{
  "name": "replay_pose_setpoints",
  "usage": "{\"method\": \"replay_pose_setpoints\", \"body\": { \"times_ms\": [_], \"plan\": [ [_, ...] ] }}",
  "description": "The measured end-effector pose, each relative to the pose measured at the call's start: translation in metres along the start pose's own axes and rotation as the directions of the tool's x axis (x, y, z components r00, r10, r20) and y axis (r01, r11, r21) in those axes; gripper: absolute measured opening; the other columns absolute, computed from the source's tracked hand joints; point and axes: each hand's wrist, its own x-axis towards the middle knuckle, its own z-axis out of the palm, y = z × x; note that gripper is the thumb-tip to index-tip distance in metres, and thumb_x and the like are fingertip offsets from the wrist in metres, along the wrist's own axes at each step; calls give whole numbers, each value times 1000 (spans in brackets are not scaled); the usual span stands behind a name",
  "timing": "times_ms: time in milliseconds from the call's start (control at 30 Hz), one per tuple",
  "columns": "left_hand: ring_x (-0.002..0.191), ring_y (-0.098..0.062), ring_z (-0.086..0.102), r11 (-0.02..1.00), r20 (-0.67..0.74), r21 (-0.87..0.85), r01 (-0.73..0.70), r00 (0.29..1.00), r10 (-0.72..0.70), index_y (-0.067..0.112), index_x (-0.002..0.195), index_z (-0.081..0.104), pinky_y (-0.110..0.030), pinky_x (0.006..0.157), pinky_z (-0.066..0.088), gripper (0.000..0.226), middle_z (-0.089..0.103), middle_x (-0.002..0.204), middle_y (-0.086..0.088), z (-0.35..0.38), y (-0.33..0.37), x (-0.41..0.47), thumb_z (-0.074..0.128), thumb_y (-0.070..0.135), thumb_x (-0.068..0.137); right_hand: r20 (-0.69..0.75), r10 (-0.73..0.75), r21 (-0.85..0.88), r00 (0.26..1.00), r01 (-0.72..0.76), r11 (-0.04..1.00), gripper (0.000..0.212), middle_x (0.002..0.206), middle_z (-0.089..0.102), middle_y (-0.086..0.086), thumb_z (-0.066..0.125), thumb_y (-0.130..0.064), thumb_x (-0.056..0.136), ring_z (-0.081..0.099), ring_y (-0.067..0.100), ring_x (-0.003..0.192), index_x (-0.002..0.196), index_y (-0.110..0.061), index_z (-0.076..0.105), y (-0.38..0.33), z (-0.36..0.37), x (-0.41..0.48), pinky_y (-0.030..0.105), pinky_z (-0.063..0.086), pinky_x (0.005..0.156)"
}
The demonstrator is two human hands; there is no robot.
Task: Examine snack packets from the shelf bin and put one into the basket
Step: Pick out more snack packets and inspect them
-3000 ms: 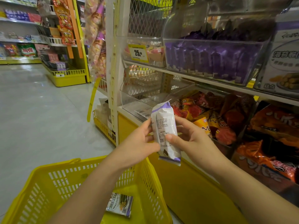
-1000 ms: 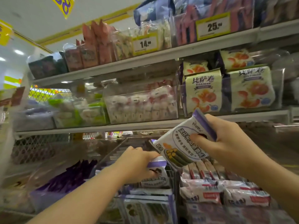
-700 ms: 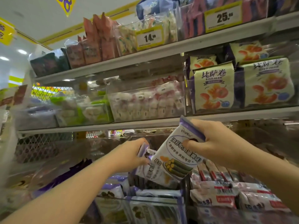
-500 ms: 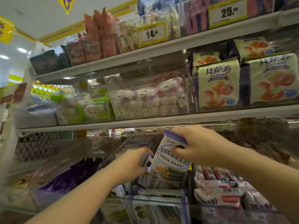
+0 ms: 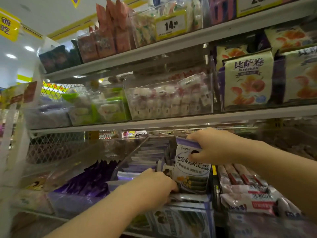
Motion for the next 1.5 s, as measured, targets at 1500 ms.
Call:
{"method": "replay_pose_setpoints", "body": {
  "times_ms": [1500],
  "plan": [
    [77,0,64,816,-740,-578,23,407,-536,47,104,53,-17,53,47,40,67,86,17,7,-55,-181,75,24,80,659,98,94,746,-211,973,52,118,64,0,74,-24,79,63,18,106,127,-22,53,-56,14,18,38,51,97]
  ]
}}
